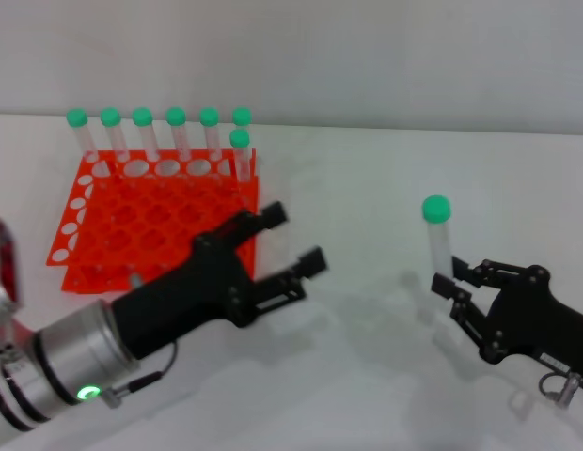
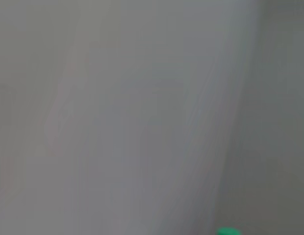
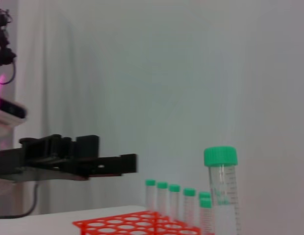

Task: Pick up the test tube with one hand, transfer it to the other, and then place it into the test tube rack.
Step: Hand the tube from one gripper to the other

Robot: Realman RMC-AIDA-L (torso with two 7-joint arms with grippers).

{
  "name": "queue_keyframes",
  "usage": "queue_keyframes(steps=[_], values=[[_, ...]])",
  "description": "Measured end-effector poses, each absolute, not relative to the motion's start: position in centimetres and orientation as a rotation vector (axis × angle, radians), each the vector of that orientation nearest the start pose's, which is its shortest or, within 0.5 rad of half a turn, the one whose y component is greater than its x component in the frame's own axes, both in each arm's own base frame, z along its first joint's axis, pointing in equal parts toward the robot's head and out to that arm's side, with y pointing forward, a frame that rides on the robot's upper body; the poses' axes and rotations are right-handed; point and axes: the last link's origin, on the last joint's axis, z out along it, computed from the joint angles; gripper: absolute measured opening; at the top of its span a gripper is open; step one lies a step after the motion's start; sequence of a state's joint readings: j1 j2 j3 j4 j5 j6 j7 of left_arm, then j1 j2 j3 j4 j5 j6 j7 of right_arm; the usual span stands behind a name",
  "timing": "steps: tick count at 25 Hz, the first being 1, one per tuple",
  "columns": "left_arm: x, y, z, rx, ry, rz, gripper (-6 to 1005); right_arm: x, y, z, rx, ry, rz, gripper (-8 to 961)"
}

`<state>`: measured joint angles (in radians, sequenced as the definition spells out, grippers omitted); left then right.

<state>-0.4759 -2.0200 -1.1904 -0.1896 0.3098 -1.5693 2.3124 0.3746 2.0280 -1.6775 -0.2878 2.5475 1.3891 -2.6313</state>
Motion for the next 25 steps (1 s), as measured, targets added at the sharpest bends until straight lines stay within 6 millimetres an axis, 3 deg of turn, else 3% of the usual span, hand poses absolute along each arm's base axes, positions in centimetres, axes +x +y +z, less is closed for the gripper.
queue_keyframes(steps=[12,25], values=[[-21.4,29.2,-8.0,-2.485,-0.306,-1.228,875,26.3,28.7,-5.8,-2.405,0.183,0.968,178],[-20.0,30.2,-8.8,-2.479,-0.298,-1.205,876,25.9,28.8,-6.1,-2.433,0.167,0.968,177]])
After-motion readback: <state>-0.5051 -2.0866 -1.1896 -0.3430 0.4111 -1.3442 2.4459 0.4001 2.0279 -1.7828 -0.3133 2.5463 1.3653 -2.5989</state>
